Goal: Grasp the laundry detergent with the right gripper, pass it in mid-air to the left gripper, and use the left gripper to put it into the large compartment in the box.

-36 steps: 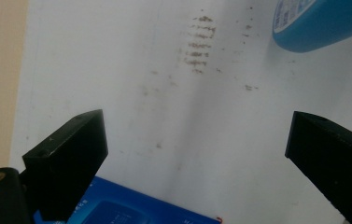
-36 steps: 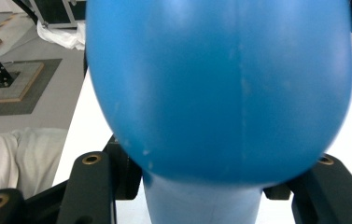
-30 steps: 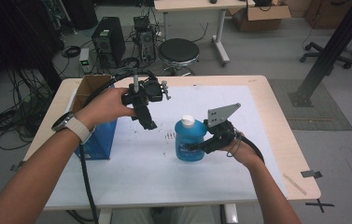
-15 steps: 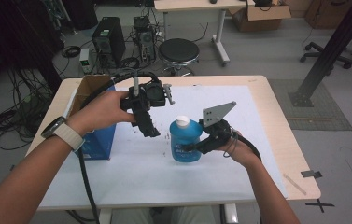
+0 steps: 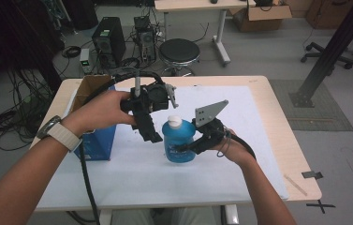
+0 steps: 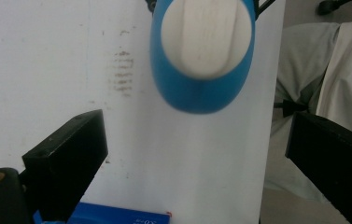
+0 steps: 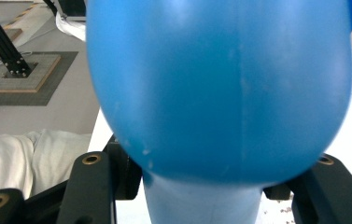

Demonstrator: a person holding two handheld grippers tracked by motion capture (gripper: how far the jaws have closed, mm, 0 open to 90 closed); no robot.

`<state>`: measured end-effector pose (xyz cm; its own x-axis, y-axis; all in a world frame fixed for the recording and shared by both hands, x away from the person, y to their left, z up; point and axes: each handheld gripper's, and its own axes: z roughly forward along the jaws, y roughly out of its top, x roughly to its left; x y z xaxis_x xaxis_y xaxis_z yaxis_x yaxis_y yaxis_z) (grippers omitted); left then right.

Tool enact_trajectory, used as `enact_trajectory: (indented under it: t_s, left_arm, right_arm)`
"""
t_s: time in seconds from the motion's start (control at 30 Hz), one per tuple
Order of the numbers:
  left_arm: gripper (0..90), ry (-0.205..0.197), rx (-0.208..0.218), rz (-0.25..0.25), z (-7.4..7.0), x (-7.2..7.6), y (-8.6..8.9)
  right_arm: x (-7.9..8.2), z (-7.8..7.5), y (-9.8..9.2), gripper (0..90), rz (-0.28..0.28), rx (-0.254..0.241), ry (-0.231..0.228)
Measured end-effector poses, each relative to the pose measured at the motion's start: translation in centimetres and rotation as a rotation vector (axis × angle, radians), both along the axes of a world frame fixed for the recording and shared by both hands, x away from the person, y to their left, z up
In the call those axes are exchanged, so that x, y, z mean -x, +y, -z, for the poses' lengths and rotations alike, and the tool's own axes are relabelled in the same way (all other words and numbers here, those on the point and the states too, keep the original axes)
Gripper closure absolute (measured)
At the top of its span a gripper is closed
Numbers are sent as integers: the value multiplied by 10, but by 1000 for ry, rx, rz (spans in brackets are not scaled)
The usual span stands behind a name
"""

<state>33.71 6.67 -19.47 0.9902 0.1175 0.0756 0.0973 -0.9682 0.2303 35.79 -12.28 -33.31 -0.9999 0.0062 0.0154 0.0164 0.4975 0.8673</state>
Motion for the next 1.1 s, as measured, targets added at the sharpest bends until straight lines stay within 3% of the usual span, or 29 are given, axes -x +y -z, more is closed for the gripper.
enact_trajectory:
  t_s: [0.6, 1.1]
  left_arm:
    - [63, 21, -22, 32, 3, -1, -14]
    - [63, 36, -38, 53, 3, -1, -22]
  right_arm:
    - [1, -3, 14, 442, -36, 13, 3]
    - [3, -5, 22, 443, -65, -5, 33]
